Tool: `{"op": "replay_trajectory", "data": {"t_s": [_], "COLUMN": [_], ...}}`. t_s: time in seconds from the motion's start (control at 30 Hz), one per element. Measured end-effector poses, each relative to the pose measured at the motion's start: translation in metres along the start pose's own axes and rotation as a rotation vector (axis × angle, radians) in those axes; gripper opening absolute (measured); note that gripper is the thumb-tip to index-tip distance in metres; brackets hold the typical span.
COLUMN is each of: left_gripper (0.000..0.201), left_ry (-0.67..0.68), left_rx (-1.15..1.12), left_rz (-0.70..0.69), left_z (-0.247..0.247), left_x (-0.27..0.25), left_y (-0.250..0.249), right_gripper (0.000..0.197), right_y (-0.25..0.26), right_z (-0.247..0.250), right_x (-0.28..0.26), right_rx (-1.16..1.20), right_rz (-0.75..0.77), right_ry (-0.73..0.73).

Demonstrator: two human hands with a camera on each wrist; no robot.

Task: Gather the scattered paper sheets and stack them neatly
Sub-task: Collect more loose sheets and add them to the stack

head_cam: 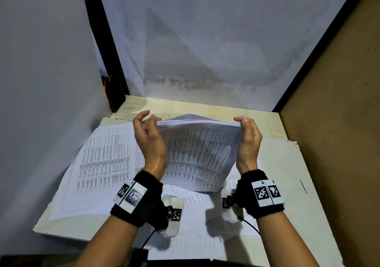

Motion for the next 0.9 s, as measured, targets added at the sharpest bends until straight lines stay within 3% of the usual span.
{"op": "replay_trajectory", "data": {"t_s": [0.07,0.13,0.2,0.23,0.37,0.47,0.57,0.7,0.8,0.9], "left_gripper": [0.041,0.064,0.088,0.090,0.038,0.025,0.031,0.042,0.052,0.038], "left_ry": [0.069,0.210,0.386,0.457,0.440,0.406,0.417,0.410,0.450,0.433], "left_rx": [-0.032,-0.069,0.015,0.101,0.305,0.319,0.210,0.094,0.201,0.329], "left_rz": [-0.034,-0.063,-0.010,0.020,0.094,0.098,0.062,-0.019,0.078,0.198], "left_z": [0.008,0.023,0.036,0.042,0.047,0.046,0.036,0.038,0.052,0.061], "left_x": [0.002,0.007,0.010,0.012,0.017,0.019,0.018,0.021,0.016,0.010], "left_y": [0.003,0.016,0.034,0.044,0.062,0.054,0.024,-0.005,0.013,0.040], "right_gripper": [0.045,0.071,0.092,0.093,0.036,0.018,0.018,0.030,0.044,0.024], "right_y": [-0.006,-0.018,-0.033,-0.041,-0.061,-0.058,-0.025,-0.001,-0.020,-0.041], "right_z": [0.006,0.017,0.025,0.028,0.031,0.026,0.017,0.022,0.026,0.024], "right_x": [0.002,0.002,-0.002,-0.004,-0.011,-0.017,-0.016,-0.015,-0.022,-0.028], "right_rx": [0.002,0.006,-0.099,-0.184,-0.323,-0.351,-0.264,-0.161,-0.238,-0.321], "right_rz": [-0.008,-0.080,-0.208,-0.263,-0.326,-0.275,-0.188,-0.132,-0.241,-0.293], "right_ry": [0.087,0.212,0.321,0.359,0.345,0.296,0.247,0.299,0.329,0.310]}}
Point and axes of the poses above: each hand's wrist, its own x-axis towards the middle knuckle, its own z-axis out of the back of the hand, y = z × x, the point moved 1 cm from there along x, towards the middle knuckle, and after that the axes turned 14 degrees about -y, right-handed, at the moved point
